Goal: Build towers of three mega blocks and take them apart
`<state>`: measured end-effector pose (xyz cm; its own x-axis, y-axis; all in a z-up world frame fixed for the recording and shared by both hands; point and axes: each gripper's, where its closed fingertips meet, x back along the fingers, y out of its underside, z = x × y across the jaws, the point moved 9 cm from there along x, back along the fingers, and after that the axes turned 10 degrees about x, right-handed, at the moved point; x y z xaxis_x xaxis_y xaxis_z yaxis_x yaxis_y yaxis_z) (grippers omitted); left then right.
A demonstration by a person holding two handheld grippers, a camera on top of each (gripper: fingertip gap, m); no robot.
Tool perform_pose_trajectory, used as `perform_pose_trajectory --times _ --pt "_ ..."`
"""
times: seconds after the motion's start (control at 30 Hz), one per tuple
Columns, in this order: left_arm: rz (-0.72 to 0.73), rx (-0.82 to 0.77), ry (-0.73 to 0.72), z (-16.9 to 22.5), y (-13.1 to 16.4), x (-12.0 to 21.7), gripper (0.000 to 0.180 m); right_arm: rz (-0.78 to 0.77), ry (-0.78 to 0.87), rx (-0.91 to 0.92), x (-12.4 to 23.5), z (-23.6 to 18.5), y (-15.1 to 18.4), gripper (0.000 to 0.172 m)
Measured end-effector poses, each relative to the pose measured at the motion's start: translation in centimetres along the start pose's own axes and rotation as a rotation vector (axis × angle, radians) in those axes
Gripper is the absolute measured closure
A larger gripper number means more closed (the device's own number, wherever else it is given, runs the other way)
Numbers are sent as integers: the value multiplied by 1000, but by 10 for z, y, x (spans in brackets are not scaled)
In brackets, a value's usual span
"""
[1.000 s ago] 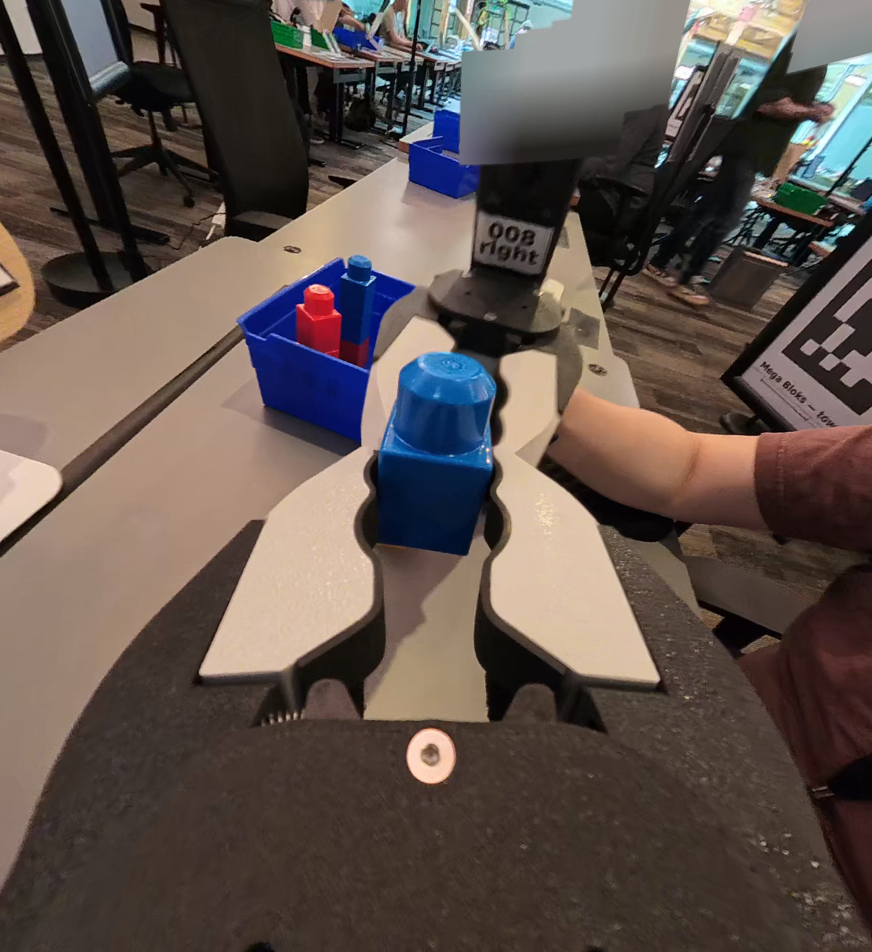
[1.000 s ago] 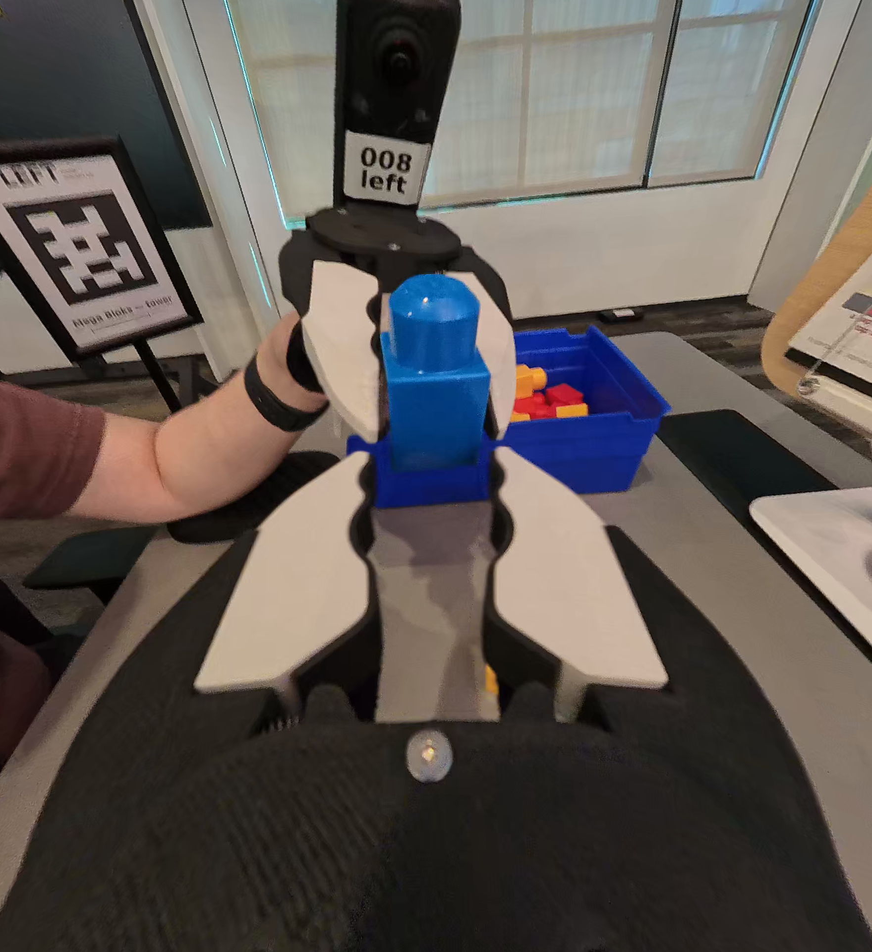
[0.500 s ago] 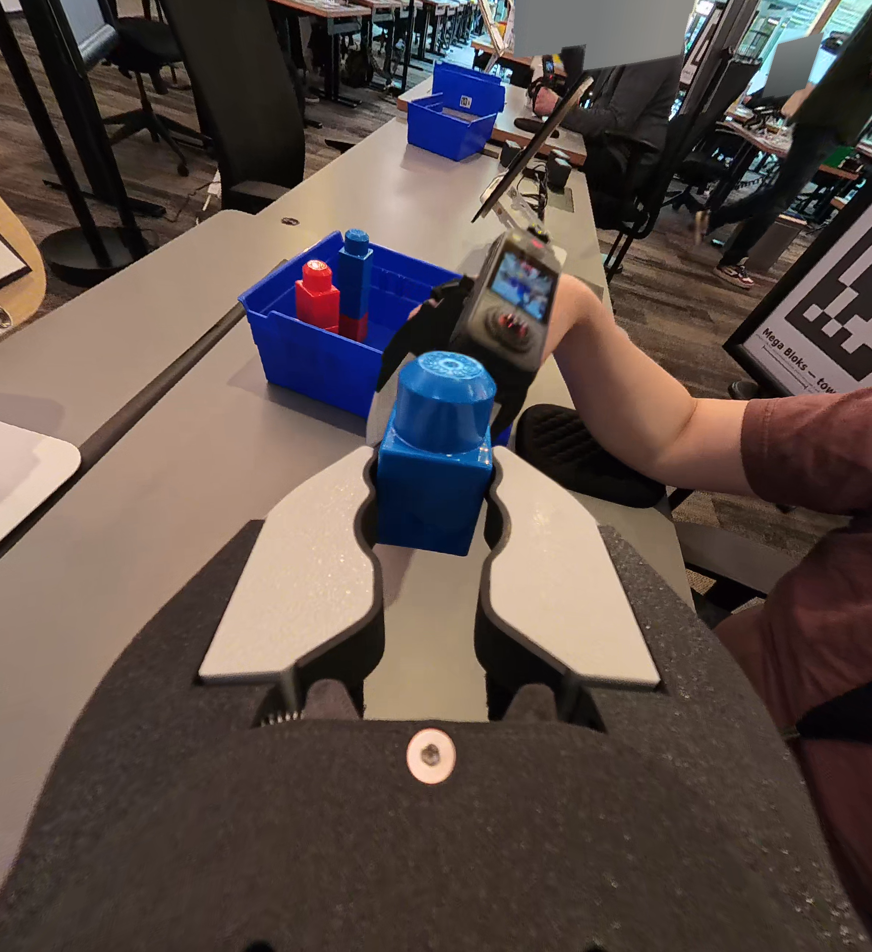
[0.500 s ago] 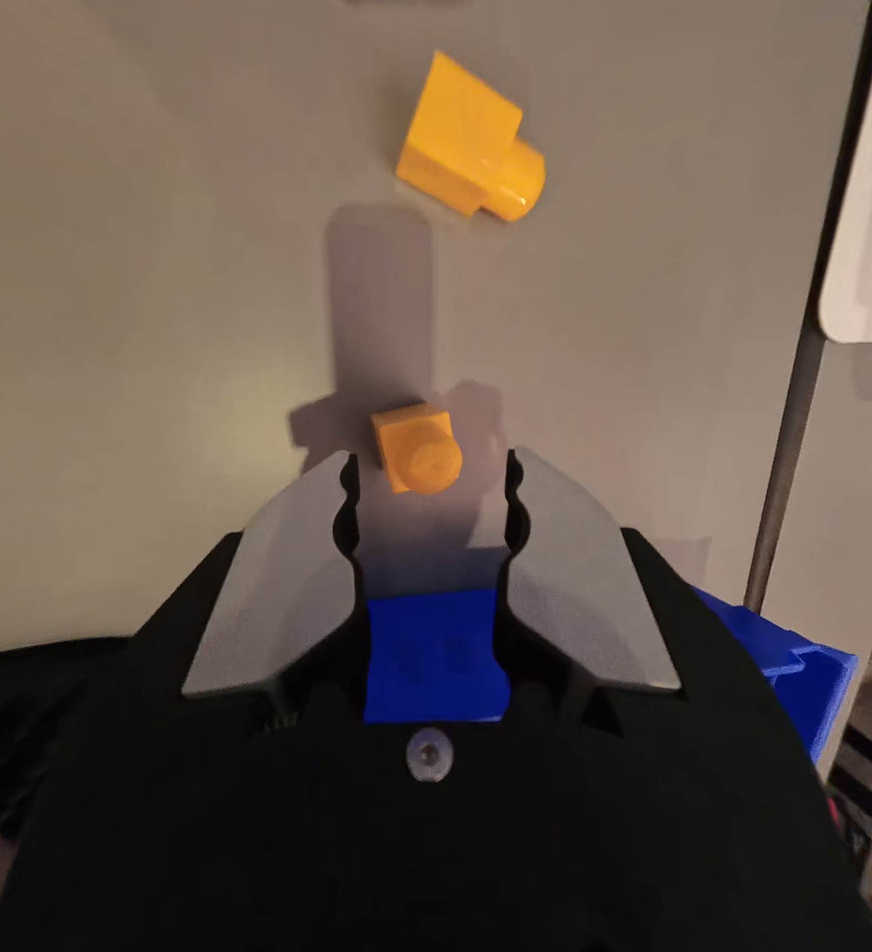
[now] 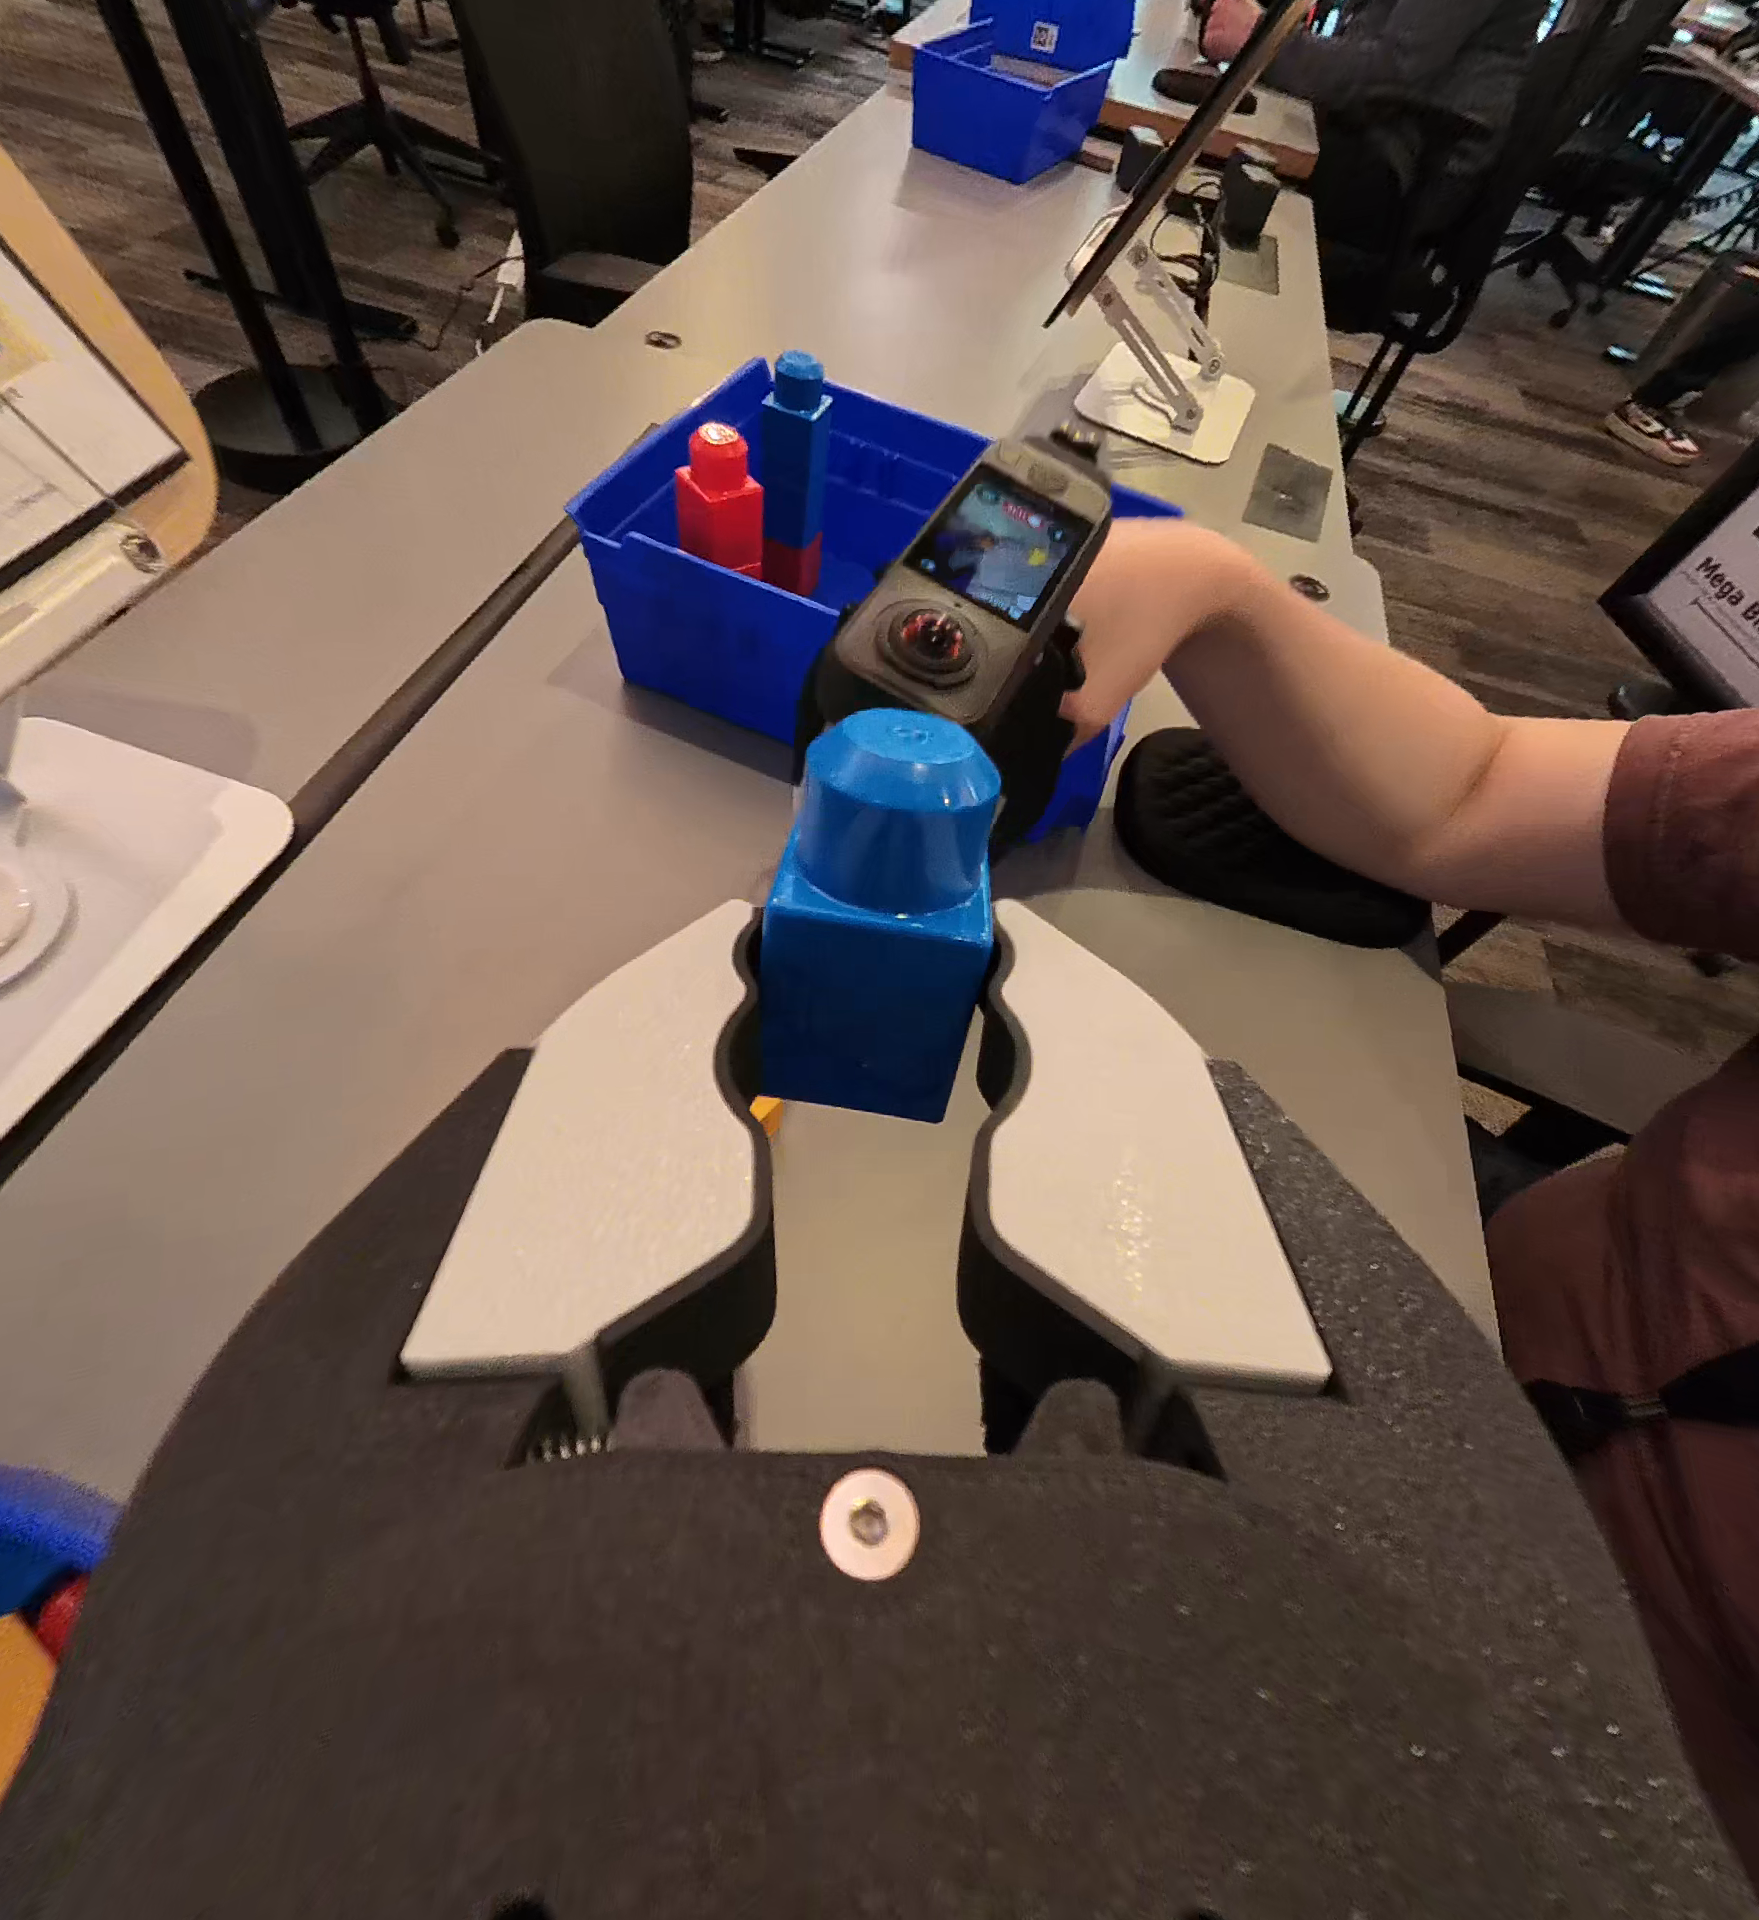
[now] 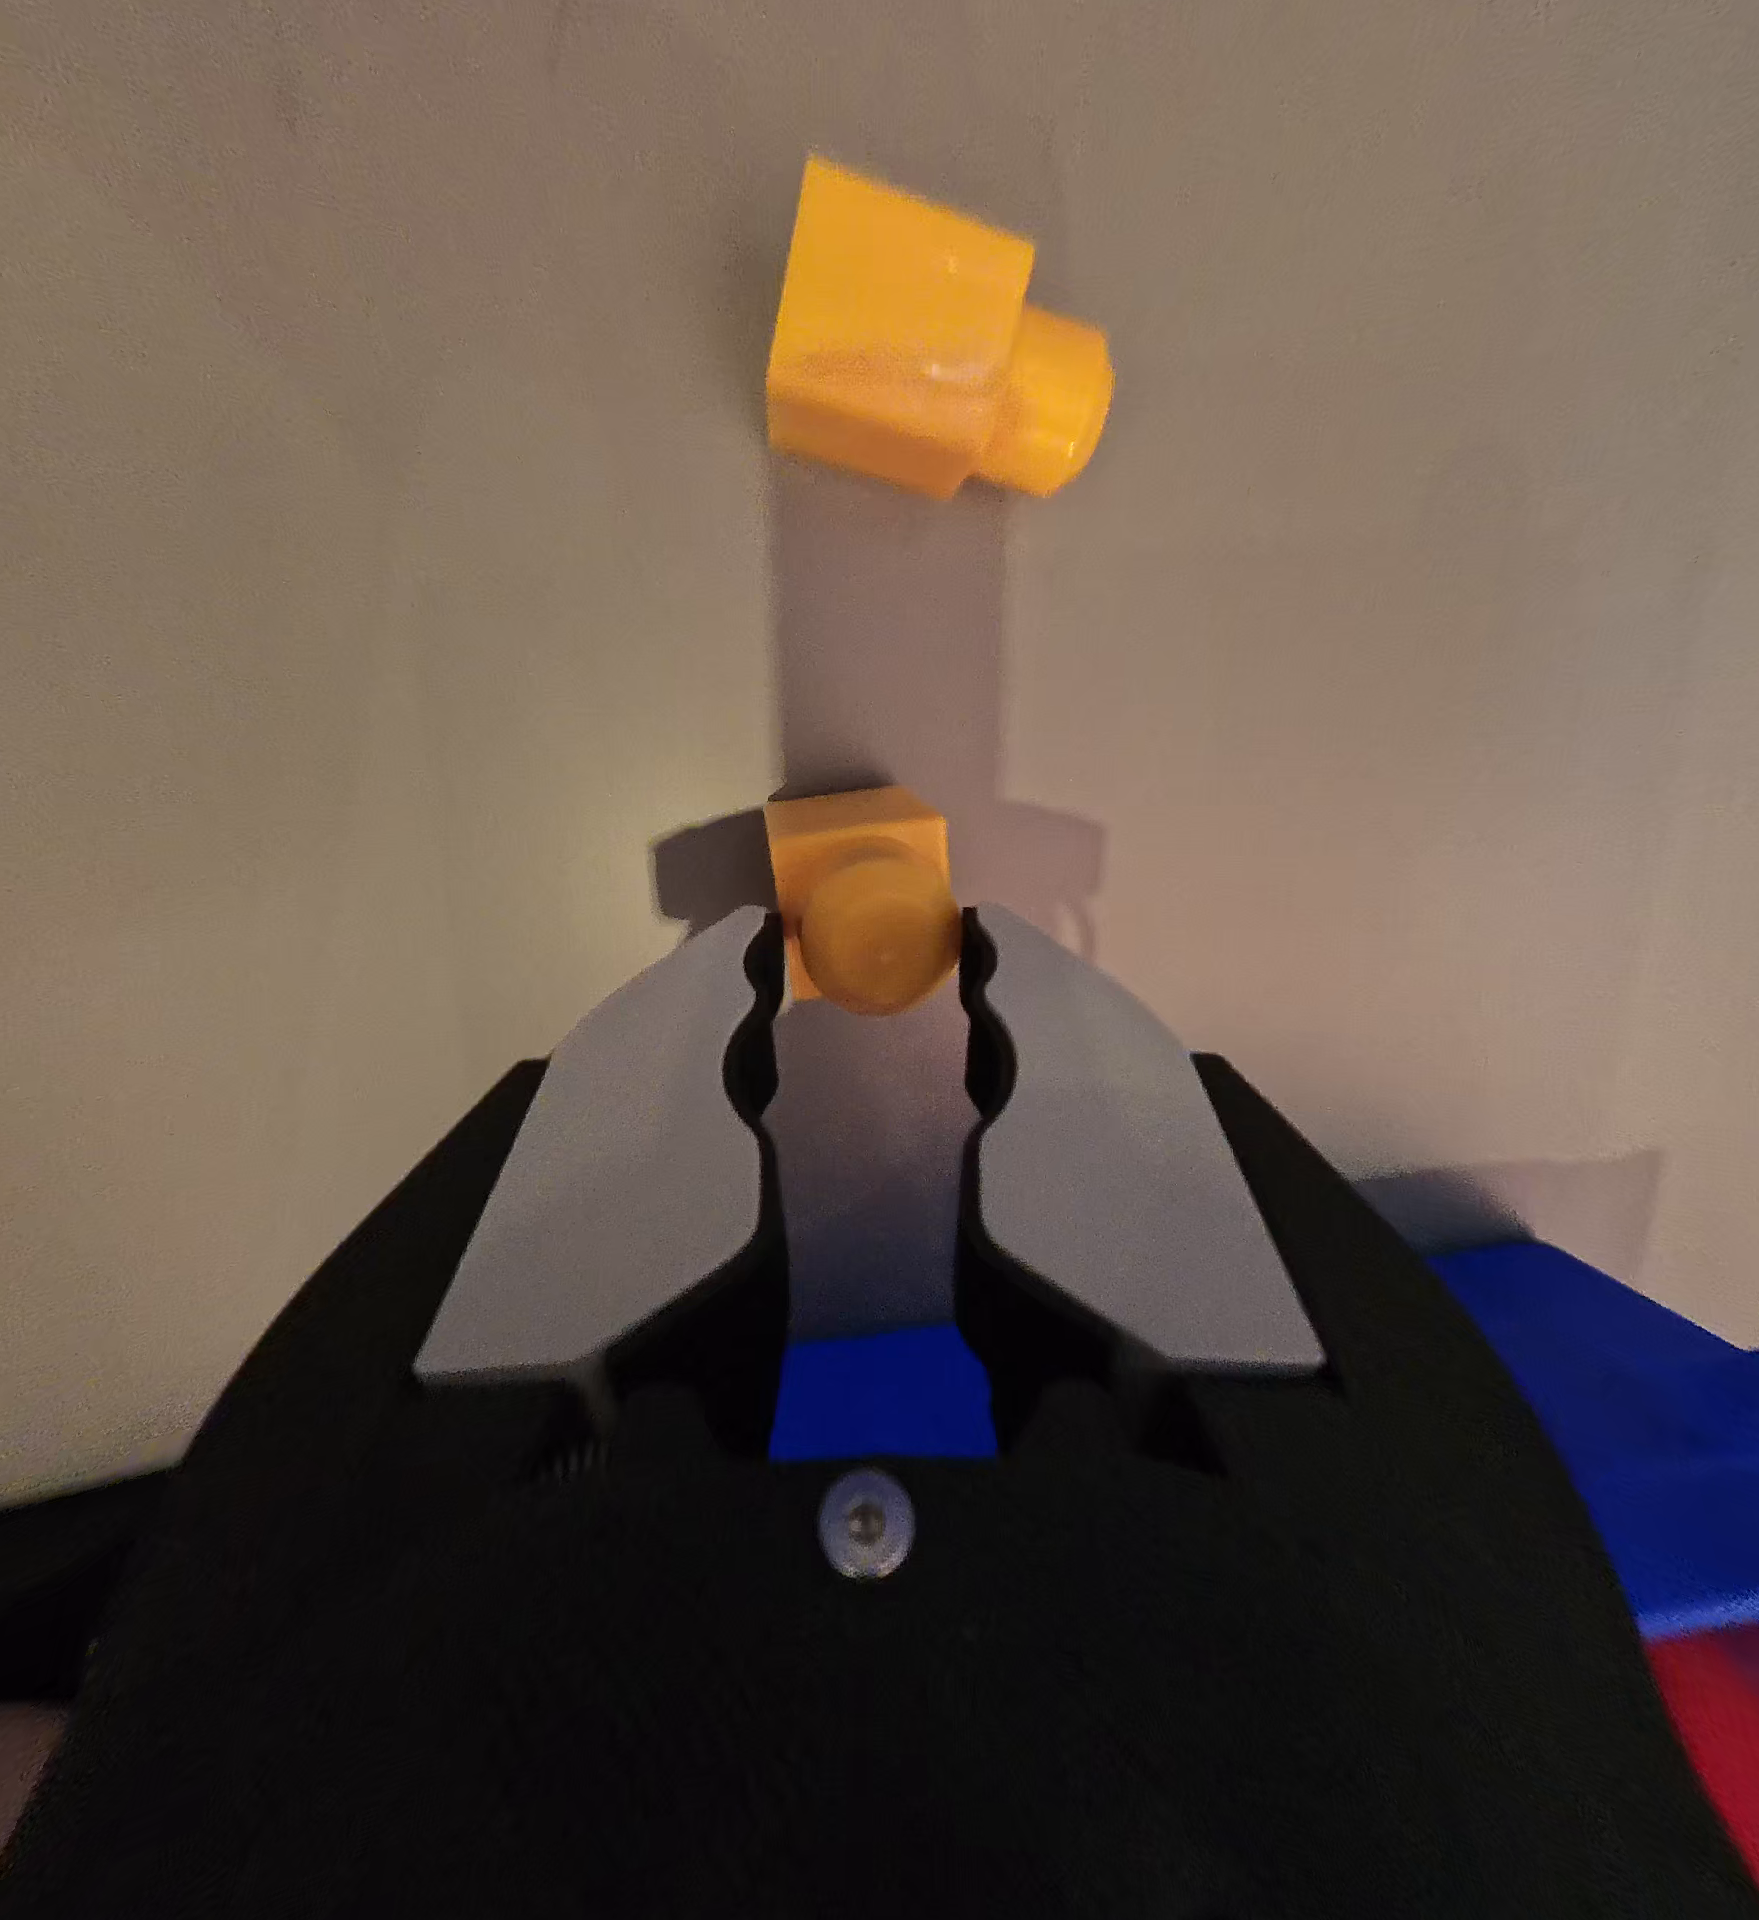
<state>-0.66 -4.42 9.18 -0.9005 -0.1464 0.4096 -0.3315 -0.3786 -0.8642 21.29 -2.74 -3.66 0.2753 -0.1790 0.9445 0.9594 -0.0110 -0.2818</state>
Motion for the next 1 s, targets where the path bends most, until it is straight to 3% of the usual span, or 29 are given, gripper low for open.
perform_pose_trajectory --times 0.03,0.17,0.37,0.6,0.67,0.77,1.0 --pt "11 4 -3 -1 -1 3 143 13 -7 -31 -4 0 -7 138" --pt "41 23 0 -2 -2 12 143 104 -8 -116 -19 -2 -32 138" --pt "38 38 16 -2 -2 11 143 219 43 -196 -35 0 -35 113" --pt "-11 21 46 2 0 4 142 139 -8 -236 -47 -1 -24 121" --pt "-26 15 49 3 1 2 142 142 4 -230 -48 0 -25 133" --pt "-39 13 36 2 2 3 142 279 22 -285 -30 5 -31 134" --pt "-83 60 70 0 6 -6 143 600 42 -346 53 13 -20 134"
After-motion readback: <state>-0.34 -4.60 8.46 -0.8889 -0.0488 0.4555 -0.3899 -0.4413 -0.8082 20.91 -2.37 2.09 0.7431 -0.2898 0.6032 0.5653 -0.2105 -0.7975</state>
